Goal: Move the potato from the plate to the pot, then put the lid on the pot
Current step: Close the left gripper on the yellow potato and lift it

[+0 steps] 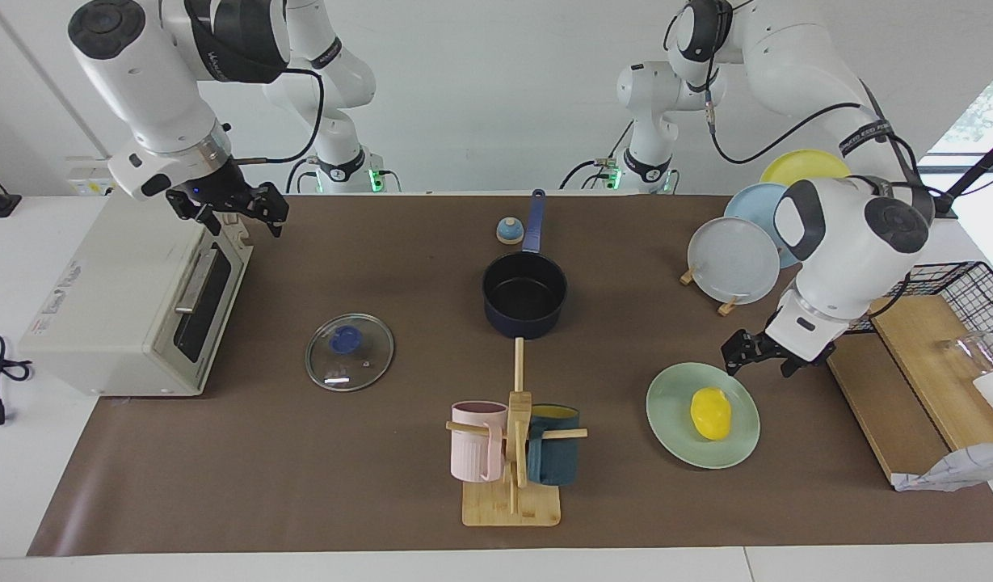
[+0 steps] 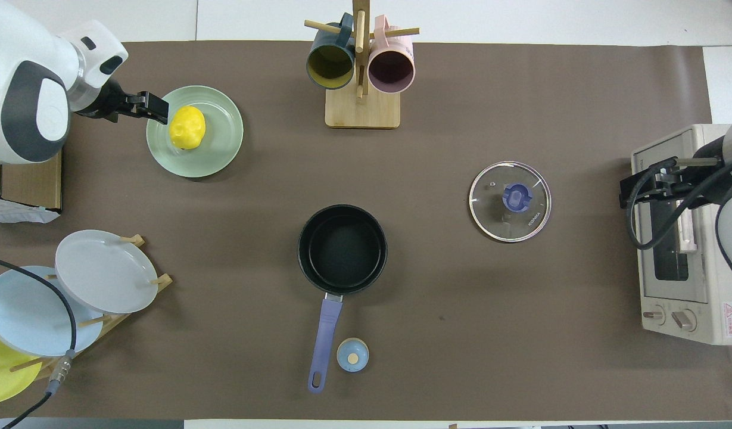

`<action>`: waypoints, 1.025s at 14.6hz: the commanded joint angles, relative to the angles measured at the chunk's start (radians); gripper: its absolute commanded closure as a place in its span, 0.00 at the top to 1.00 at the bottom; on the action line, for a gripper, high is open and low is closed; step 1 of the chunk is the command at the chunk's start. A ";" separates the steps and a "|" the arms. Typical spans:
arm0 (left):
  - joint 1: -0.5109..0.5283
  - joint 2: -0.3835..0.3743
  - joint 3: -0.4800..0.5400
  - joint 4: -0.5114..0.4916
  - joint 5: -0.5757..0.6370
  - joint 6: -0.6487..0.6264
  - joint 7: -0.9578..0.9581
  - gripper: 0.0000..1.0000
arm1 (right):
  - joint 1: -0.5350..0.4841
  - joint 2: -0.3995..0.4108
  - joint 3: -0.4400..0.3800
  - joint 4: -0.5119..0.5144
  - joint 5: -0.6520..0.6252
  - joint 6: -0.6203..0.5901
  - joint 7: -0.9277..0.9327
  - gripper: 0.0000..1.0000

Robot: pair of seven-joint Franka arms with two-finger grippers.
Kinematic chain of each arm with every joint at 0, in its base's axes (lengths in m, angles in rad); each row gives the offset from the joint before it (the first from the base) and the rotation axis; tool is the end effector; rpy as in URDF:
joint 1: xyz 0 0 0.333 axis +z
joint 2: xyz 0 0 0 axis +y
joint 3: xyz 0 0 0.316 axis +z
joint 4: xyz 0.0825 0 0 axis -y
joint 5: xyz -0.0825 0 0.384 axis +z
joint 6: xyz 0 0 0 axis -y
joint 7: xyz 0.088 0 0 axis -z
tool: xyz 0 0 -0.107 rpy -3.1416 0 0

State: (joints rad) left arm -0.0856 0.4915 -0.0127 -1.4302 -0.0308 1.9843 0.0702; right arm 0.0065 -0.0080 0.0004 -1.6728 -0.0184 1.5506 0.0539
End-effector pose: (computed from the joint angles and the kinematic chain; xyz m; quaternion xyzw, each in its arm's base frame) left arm 0.7019 -0.0696 0.4169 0.9963 -0.0775 0.0311 0.0177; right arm 0.5453 0.0018 0.5794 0.9981 -0.0231 -0.0568 0.0109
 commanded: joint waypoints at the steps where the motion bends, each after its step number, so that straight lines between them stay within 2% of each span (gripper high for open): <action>1: -0.014 0.077 0.002 0.036 -0.006 0.076 0.039 1.00 | -0.016 -0.017 0.007 -0.015 0.011 0.017 -0.009 1.00; 5: -0.028 0.121 0.000 0.030 -0.004 0.096 0.080 1.00 | -0.016 -0.017 0.007 -0.015 0.011 0.017 -0.009 1.00; 15: -0.037 0.122 0.002 -0.024 0.000 0.172 0.125 1.00 | -0.016 -0.017 0.007 -0.015 0.011 0.017 -0.009 1.00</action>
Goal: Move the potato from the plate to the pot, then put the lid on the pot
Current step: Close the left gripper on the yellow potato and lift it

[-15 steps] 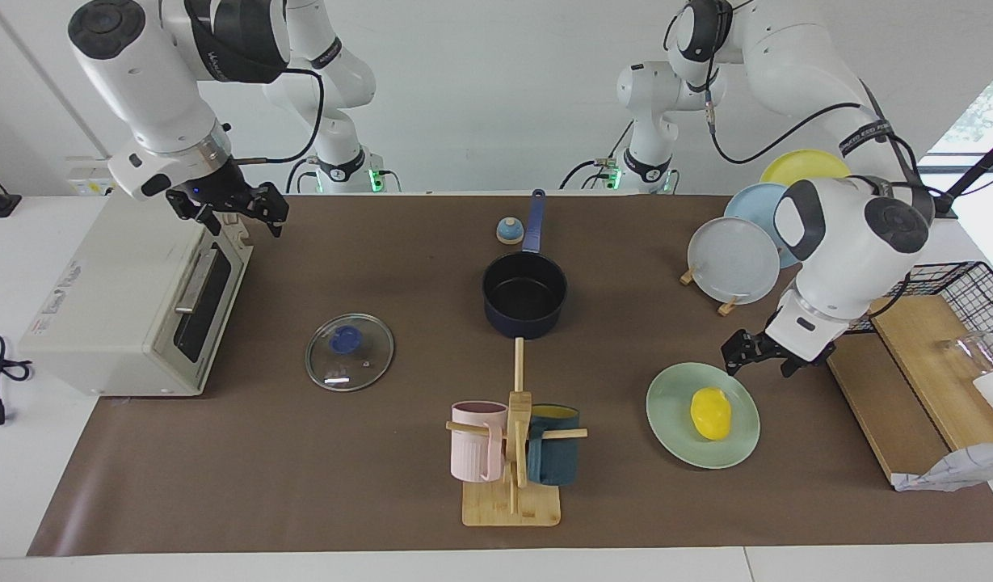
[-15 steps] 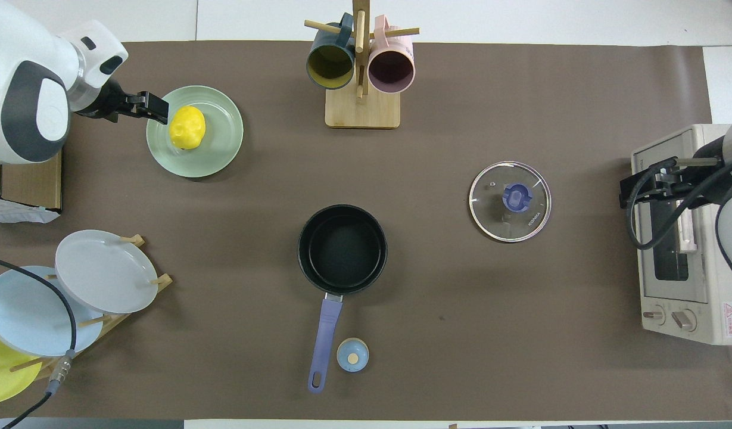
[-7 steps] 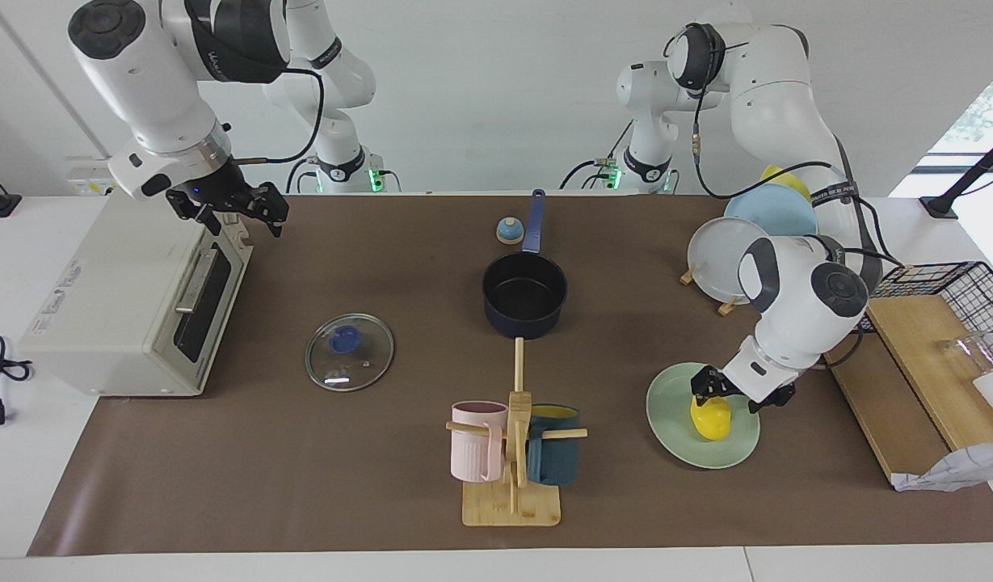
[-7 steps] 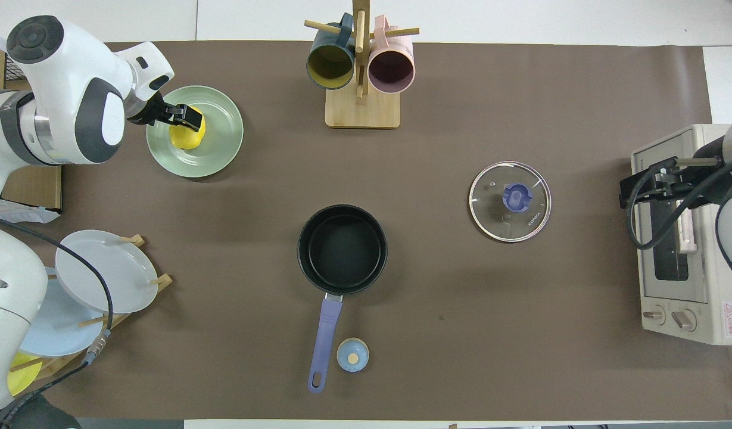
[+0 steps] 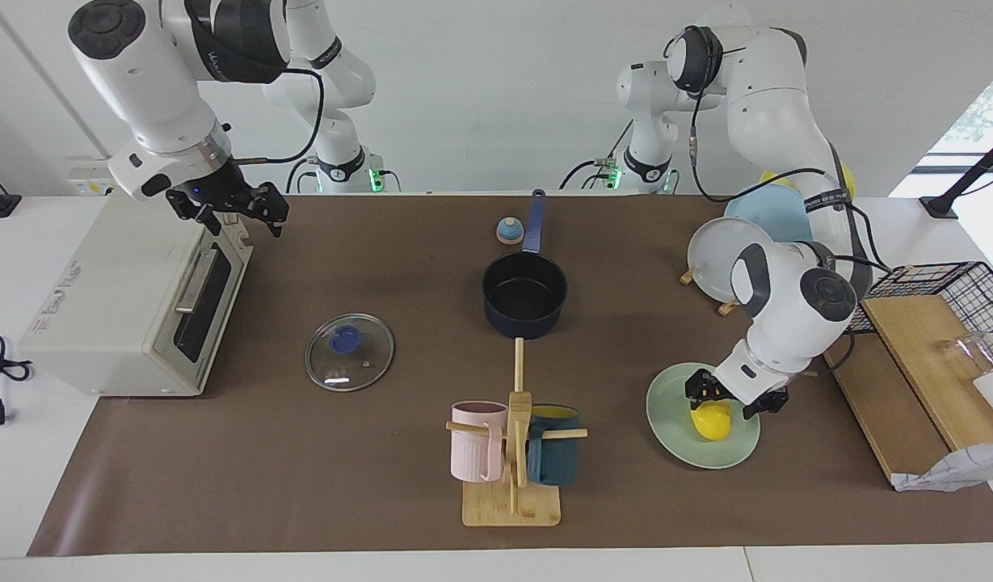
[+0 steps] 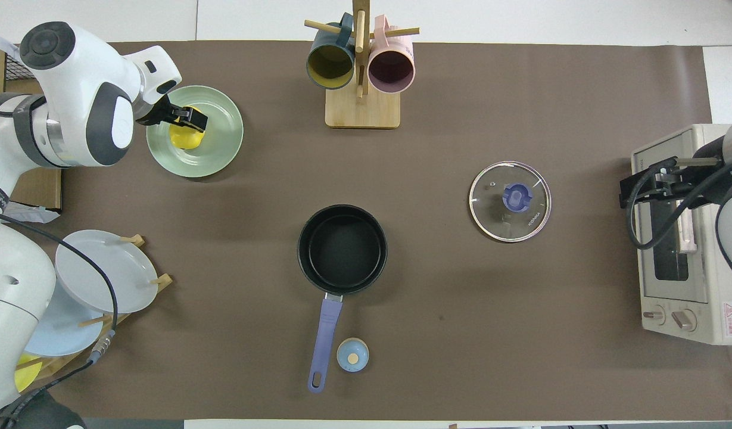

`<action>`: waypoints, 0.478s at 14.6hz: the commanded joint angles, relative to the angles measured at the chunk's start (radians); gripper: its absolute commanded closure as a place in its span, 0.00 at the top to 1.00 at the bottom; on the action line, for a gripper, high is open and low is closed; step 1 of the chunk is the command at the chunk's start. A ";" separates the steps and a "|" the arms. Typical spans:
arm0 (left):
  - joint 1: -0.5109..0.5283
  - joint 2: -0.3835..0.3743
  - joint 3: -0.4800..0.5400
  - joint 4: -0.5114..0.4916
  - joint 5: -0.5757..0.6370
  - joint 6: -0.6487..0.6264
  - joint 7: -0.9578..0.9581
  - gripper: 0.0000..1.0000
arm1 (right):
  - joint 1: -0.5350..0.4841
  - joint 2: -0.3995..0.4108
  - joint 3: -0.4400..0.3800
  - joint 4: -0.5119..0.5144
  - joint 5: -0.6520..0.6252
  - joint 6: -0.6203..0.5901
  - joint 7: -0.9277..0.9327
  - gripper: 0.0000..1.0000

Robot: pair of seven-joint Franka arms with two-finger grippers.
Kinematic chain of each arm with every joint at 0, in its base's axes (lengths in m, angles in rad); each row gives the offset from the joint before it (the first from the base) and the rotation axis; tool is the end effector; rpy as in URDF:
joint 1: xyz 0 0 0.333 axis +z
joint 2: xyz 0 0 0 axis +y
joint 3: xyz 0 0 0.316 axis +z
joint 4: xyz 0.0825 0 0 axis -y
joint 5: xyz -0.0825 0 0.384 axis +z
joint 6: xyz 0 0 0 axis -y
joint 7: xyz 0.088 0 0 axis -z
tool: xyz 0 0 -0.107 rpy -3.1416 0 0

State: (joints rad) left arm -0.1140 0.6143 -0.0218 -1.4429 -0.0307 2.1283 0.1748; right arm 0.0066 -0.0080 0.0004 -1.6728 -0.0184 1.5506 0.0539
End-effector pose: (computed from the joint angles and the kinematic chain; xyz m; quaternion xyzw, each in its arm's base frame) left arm 0.7165 -0.0963 0.3367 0.9886 -0.1448 0.0360 0.0188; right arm 0.5453 0.0018 0.5794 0.9981 -0.0231 -0.0568 0.0109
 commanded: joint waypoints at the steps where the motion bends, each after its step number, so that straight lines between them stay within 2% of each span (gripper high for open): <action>1: -0.009 -0.001 0.011 -0.013 0.002 0.032 0.031 1.00 | -0.016 -0.017 0.007 -0.015 0.011 0.017 -0.009 1.00; 7: -0.010 -0.002 0.011 -0.048 0.002 0.081 0.038 1.00 | -0.016 -0.017 0.007 -0.015 0.011 0.017 -0.009 1.00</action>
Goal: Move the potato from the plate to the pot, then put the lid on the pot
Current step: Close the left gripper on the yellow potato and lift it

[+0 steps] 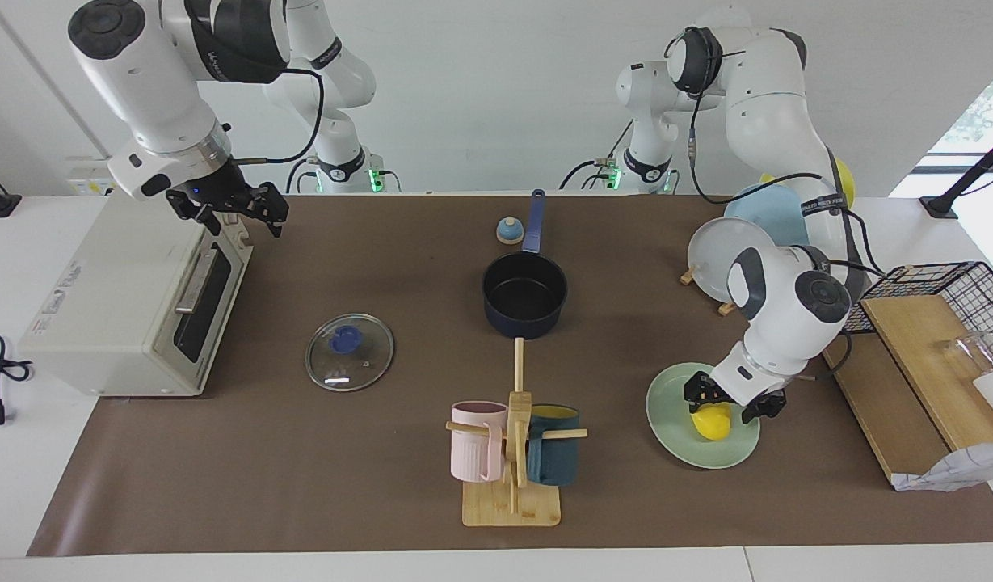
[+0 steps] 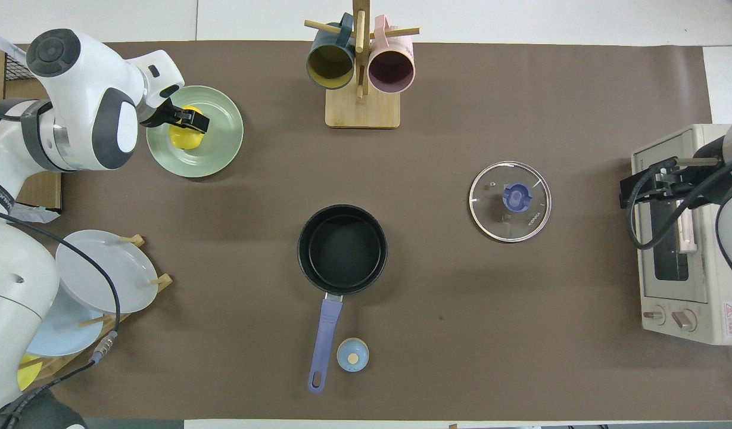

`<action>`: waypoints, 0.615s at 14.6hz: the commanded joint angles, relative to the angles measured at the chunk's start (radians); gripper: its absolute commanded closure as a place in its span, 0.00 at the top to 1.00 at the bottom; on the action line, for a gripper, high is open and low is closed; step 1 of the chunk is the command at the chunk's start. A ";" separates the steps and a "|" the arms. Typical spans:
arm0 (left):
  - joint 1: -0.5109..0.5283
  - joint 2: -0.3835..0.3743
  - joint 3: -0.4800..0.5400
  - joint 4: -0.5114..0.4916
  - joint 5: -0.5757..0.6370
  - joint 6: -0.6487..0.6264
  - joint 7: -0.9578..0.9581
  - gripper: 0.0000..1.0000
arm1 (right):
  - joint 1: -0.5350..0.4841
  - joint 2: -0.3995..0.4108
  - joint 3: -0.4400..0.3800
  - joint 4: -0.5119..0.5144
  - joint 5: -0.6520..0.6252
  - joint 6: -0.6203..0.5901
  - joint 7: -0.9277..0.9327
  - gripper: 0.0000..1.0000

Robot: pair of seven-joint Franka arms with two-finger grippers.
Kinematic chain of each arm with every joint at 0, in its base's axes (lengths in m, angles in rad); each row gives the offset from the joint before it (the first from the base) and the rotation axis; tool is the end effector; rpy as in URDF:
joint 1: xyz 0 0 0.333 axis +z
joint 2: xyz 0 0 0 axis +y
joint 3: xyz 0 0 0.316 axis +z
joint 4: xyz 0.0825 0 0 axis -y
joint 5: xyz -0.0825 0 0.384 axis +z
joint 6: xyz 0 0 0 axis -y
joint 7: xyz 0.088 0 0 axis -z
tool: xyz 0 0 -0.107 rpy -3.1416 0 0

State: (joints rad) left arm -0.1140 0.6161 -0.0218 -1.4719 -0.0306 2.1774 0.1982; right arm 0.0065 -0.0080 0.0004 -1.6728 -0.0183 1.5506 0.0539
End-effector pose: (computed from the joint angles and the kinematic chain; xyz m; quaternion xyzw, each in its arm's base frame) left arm 0.7153 -0.0961 0.3265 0.9866 -0.1557 0.0453 0.0177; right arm 0.5453 0.0018 0.5794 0.9981 -0.0231 -0.0568 0.0109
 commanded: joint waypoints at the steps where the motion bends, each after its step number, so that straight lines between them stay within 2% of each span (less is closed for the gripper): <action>1: -0.010 -0.004 0.011 -0.021 0.001 0.031 0.017 0.99 | -0.016 -0.017 0.007 -0.015 0.011 0.017 -0.009 1.00; 3: -0.009 -0.004 0.011 -0.018 0.001 0.028 0.017 0.83 | -0.016 -0.017 0.007 -0.015 0.011 0.017 -0.009 1.00; 5: -0.010 -0.004 0.011 -0.015 0.000 0.024 0.017 0.42 | -0.016 -0.017 0.007 -0.013 0.011 0.017 -0.009 1.00; 7: -0.010 -0.006 0.011 -0.011 -0.002 0.016 0.013 0.11 | -0.016 -0.017 0.007 -0.015 0.011 0.017 -0.009 1.00; 8: -0.010 -0.007 0.011 -0.008 -0.003 0.013 0.013 0.00 | -0.016 -0.017 0.007 -0.015 0.011 0.017 -0.009 1.00; 9: -0.009 -0.009 0.011 -0.002 -0.006 -0.001 0.013 0.00 | -0.016 -0.017 0.007 -0.015 0.011 0.017 -0.009 1.00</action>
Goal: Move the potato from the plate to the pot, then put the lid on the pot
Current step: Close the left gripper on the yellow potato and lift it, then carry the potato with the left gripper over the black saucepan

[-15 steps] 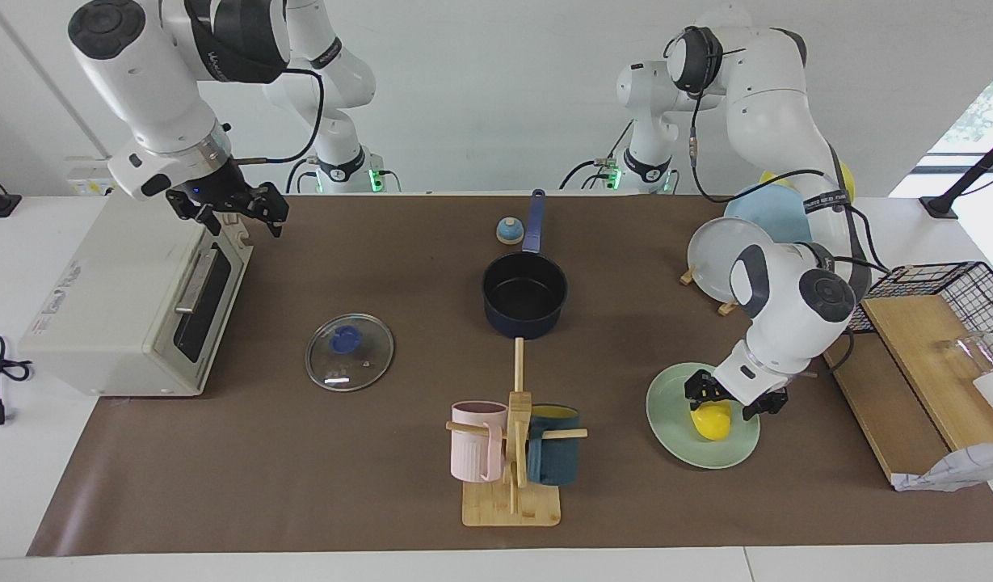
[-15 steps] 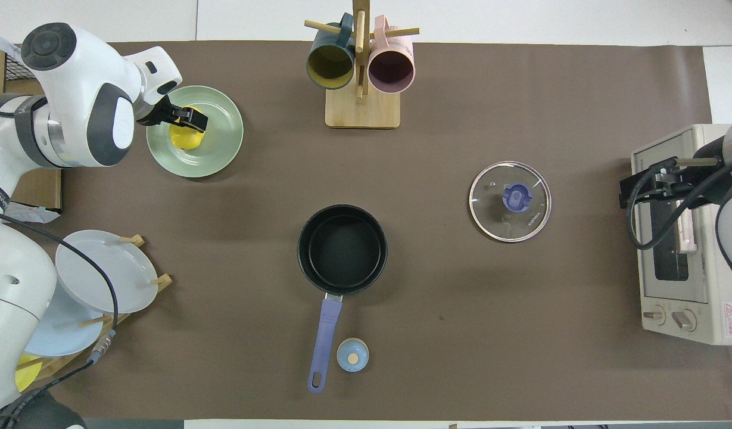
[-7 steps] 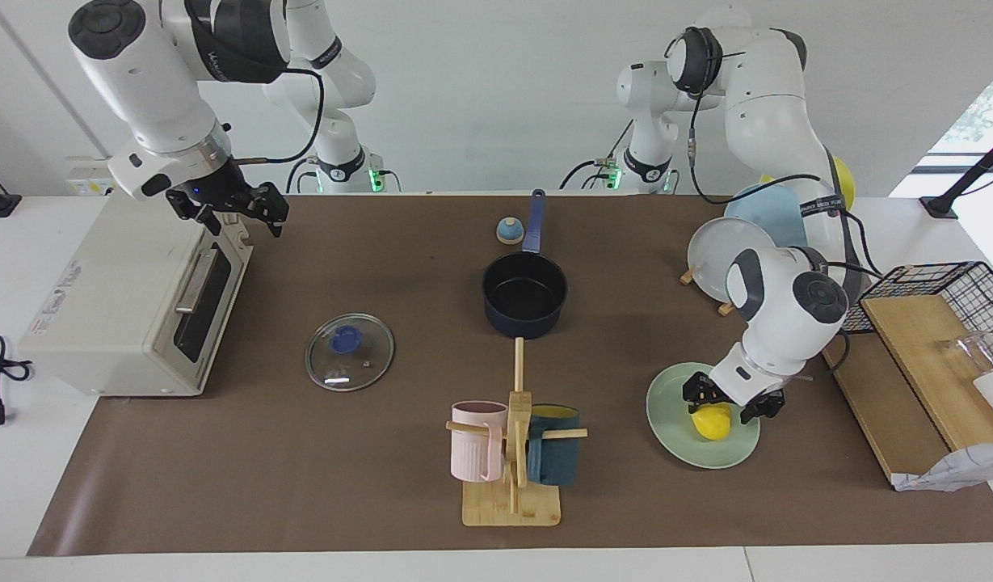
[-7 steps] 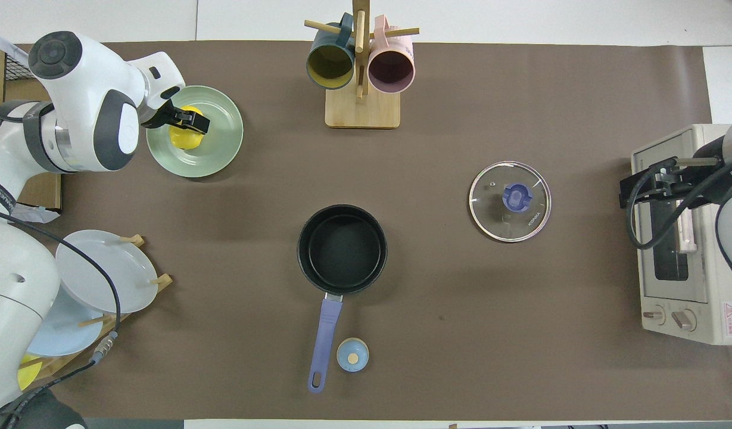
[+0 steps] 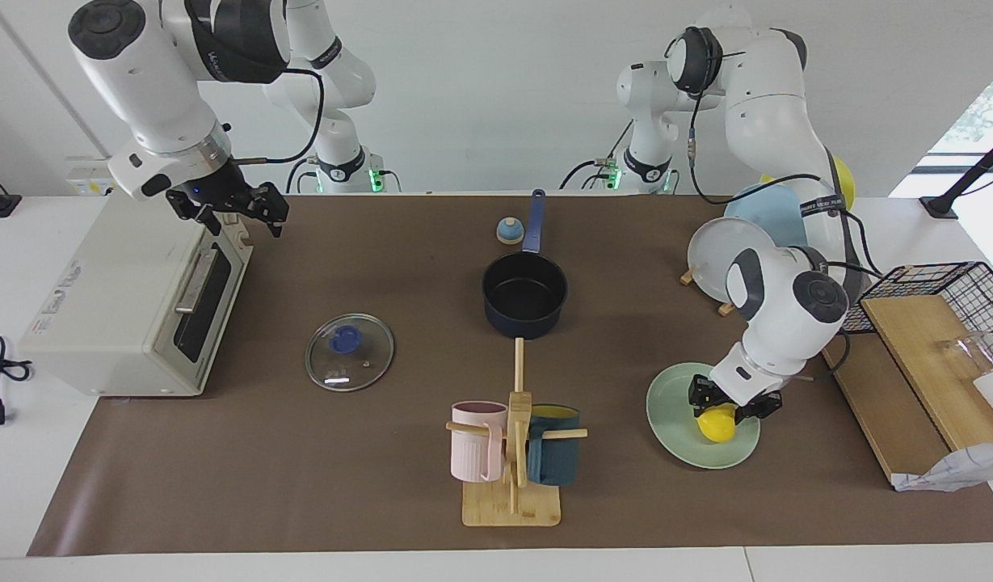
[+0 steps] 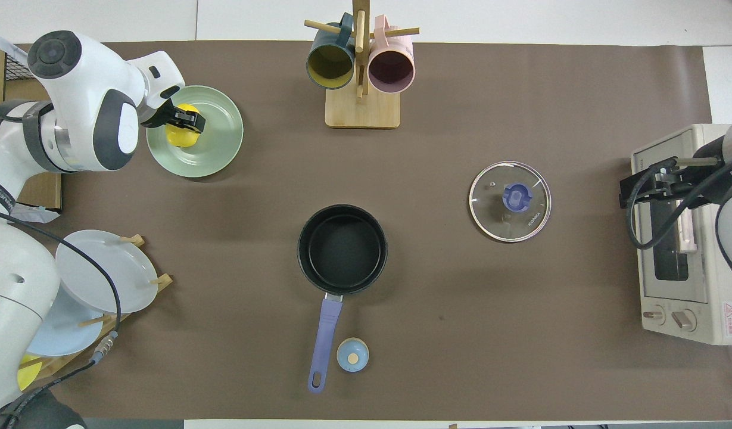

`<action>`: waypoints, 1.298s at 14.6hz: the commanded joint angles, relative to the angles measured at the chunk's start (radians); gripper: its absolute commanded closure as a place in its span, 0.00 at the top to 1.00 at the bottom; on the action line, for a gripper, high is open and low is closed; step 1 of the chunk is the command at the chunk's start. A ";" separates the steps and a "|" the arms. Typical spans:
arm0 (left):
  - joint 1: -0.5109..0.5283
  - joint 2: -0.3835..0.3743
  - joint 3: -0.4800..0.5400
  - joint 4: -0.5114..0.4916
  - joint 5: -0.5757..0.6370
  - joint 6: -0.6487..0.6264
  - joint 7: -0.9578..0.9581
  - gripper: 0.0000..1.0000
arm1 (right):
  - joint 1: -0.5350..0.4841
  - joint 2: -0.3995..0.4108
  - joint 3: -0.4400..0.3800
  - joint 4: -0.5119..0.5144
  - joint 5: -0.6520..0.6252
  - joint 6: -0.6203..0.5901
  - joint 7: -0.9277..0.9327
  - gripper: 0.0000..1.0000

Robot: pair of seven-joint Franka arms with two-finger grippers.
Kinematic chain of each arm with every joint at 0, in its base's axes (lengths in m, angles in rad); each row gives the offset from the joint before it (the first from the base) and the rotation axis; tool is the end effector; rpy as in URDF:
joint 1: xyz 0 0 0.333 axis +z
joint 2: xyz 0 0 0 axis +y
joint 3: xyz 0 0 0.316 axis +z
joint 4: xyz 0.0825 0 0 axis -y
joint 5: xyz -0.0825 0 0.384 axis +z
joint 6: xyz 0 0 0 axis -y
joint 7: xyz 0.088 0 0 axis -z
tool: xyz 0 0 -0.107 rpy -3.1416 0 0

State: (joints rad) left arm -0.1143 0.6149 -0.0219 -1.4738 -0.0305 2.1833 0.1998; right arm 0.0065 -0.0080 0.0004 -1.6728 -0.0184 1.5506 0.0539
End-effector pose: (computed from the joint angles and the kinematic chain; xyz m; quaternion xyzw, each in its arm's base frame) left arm 0.7154 -0.0963 0.3270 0.9863 -0.1567 0.0479 0.0176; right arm 0.5453 0.0018 0.5794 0.9981 -0.0231 -0.0568 0.0109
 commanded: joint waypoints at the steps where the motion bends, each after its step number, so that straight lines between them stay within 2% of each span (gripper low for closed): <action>1: -0.010 -0.009 0.011 0.015 -0.011 -0.025 0.009 0.00 | -0.016 -0.017 0.007 -0.015 0.011 0.017 -0.009 1.00; 3: -0.010 -0.033 0.010 0.033 -0.026 -0.072 0.000 0.00 | -0.016 -0.017 0.007 -0.015 0.011 0.017 -0.009 1.00; 6: -0.010 -0.119 0.013 0.033 -0.083 -0.163 -0.011 0.00 | -0.016 -0.017 0.007 -0.015 0.011 0.017 -0.009 1.00; 9: -0.016 -0.208 0.008 0.035 -0.089 -0.276 -0.095 0.00 | -0.016 -0.017 0.007 -0.015 0.011 0.017 -0.009 1.00; 14: -0.099 -0.325 0.007 0.033 -0.135 -0.393 -0.325 0.00 | -0.016 -0.017 0.007 -0.015 0.011 0.017 -0.009 1.00; 17: -0.183 -0.395 0.002 0.027 -0.138 -0.451 -0.508 0.00 | -0.016 -0.017 0.007 -0.015 0.011 0.019 -0.009 1.00; 19: -0.258 -0.417 0.003 0.011 -0.138 -0.459 -0.615 0.00 | -0.016 -0.017 0.007 -0.015 0.011 0.017 -0.009 1.00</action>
State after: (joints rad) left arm -0.3073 0.2388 -0.0319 -1.4208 -0.1526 1.7398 -0.3187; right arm 0.0065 -0.0081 0.0004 -1.6728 -0.0184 1.5506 0.0539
